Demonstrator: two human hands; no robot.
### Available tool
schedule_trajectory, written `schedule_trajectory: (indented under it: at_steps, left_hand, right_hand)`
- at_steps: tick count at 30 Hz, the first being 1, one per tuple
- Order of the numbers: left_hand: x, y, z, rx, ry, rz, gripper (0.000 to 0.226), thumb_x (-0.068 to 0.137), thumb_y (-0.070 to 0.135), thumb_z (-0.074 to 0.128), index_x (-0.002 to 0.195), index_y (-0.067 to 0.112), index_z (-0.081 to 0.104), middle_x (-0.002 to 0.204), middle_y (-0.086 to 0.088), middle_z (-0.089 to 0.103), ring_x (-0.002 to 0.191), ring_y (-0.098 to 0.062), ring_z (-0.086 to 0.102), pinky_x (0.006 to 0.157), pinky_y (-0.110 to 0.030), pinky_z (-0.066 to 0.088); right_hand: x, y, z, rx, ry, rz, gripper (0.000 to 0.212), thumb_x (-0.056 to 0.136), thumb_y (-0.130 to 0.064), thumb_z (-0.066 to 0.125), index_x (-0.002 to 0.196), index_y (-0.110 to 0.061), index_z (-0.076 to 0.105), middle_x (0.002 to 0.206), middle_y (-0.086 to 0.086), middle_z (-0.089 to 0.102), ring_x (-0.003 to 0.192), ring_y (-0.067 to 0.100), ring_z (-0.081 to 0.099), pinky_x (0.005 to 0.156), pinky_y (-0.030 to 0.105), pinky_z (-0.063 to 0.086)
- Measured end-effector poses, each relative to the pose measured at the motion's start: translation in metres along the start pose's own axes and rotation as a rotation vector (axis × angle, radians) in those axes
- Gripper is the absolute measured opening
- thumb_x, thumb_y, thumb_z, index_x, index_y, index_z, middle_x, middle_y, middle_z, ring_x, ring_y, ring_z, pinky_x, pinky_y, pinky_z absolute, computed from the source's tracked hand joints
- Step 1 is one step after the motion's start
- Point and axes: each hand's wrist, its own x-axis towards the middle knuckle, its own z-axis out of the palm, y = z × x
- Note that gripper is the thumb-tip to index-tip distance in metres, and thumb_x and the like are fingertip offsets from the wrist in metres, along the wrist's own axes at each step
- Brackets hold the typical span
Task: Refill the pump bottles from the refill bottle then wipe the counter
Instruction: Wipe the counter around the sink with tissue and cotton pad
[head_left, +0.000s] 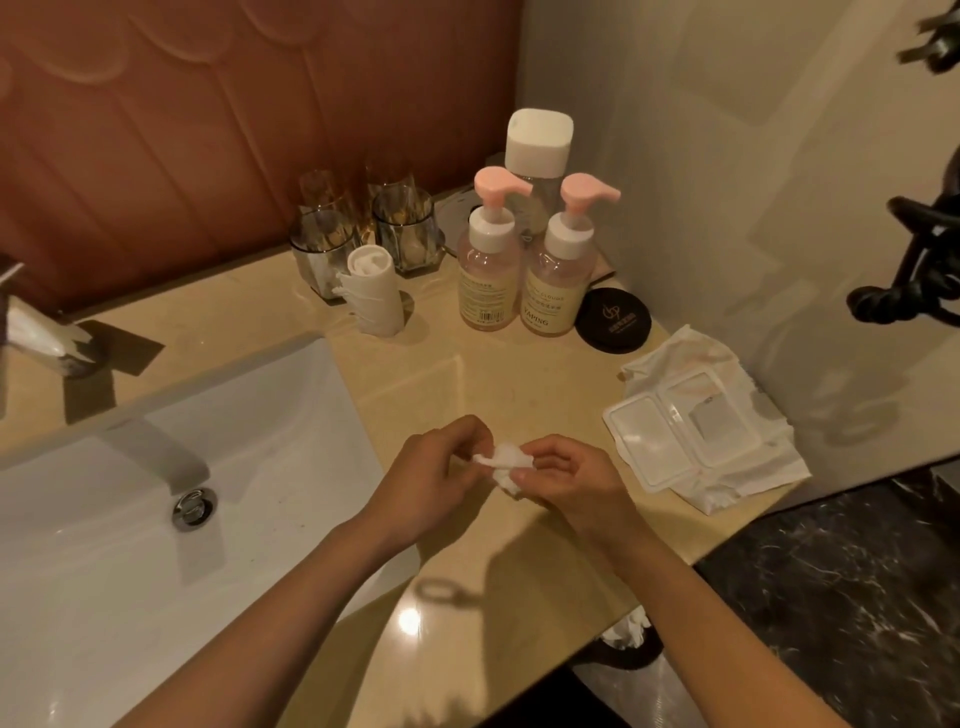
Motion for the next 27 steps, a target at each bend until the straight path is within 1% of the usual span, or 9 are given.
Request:
schedule_trajectory:
  at_steps: [3,5,9,12,15,19,23,25,27]
  left_hand:
    - [0.000,-0.001,-0.002,-0.053,0.039,-0.048,0.014,0.088,0.018,0.063,0.096,0.028,0.058,0.103,0.018,0.063,0.100,0.004,0.053,0.077,-0.004,0.035]
    - [0.002,-0.001,-0.005,-0.068,0.069,-0.071,0.016,0.089,0.016,0.061,0.100,0.028,0.060,0.104,0.020,0.062,0.101,0.005,0.052,0.077,-0.001,0.034]
    - [0.004,-0.002,-0.009,-0.063,0.059,-0.080,0.016,0.091,0.011,0.058,0.099,0.021,0.068,0.103,0.015,0.065,0.099,0.003,0.054,0.077,0.001,0.034]
    - [0.005,-0.004,-0.010,-0.084,0.044,-0.098,0.016,0.091,0.011,0.057,0.095,0.021,0.069,0.101,0.016,0.066,0.100,0.002,0.055,0.078,-0.001,0.035]
    - [0.010,-0.006,-0.009,-0.098,0.027,-0.127,0.016,0.092,0.013,0.056,0.094,0.022,0.069,0.103,0.014,0.066,0.102,-0.004,0.057,0.082,-0.011,0.039]
    - [0.028,0.000,-0.013,-0.087,0.039,-0.113,0.015,0.091,0.013,0.057,0.092,0.023,0.068,0.103,0.012,0.066,0.102,-0.010,0.058,0.080,-0.016,0.040]
    - [0.053,0.015,-0.030,-0.060,0.092,-0.077,0.017,0.091,0.014,0.058,0.104,0.022,0.064,0.110,0.008,0.063,0.101,-0.014,0.058,0.084,-0.025,0.045]
    - [0.069,0.025,-0.039,-0.041,0.152,-0.054,0.030,0.089,0.014,0.061,0.119,0.019,0.058,0.119,0.005,0.059,0.103,-0.013,0.056,0.083,-0.023,0.044]
    - [0.090,0.033,-0.048,-0.004,0.230,-0.039,0.046,0.087,0.014,0.065,0.130,0.017,0.049,0.128,0.002,0.052,0.105,-0.012,0.052,0.084,-0.022,0.041]
  right_hand:
    - [0.012,-0.001,-0.015,-0.429,0.259,-0.339,0.009,0.078,-0.001,0.071,0.078,-0.008,0.066,0.073,-0.002,0.065,0.070,0.004,0.057,0.063,0.015,0.045]
    - [0.024,-0.001,-0.028,-0.809,0.341,-0.524,0.006,0.078,-0.003,0.065,0.077,-0.007,0.062,0.077,0.002,0.061,0.073,0.011,0.055,0.062,0.021,0.042]
    - [0.031,0.009,-0.034,-1.193,0.242,-0.599,0.019,0.073,0.007,0.063,0.080,-0.010,0.058,0.076,0.004,0.058,0.060,0.024,0.054,0.052,0.025,0.034]
    - [0.020,0.017,-0.025,-1.404,0.217,-0.597,0.024,0.087,-0.014,0.053,0.108,-0.011,0.064,0.091,0.006,0.065,0.059,0.022,0.059,0.048,0.026,0.044]
    - [0.016,0.016,-0.017,-1.521,0.115,-0.418,0.049,0.086,-0.041,0.039,0.113,-0.011,0.068,0.107,0.011,0.068,0.076,0.025,0.068,0.060,0.028,0.054]
    - [0.027,0.010,-0.012,-1.620,0.021,-0.309,0.057,0.085,-0.048,0.035,0.106,-0.009,0.071,0.107,0.014,0.069,0.089,0.030,0.068,0.075,0.036,0.056]
    - [0.046,0.000,-0.008,-1.605,0.025,-0.339,0.053,0.080,-0.045,0.068,0.114,-0.004,0.068,0.116,0.019,0.065,0.103,0.032,0.065,0.087,0.039,0.052]
    - [0.060,-0.010,-0.008,-1.572,-0.006,-0.330,0.064,0.091,-0.044,0.056,0.140,-0.005,0.043,0.146,0.018,0.040,0.133,0.030,0.041,0.109,0.035,0.032]
    - [0.077,-0.021,-0.005,-1.529,-0.053,-0.256,0.061,0.100,-0.043,0.034,0.150,-0.011,0.020,0.157,0.010,0.016,0.144,0.026,0.016,0.115,0.032,0.014]
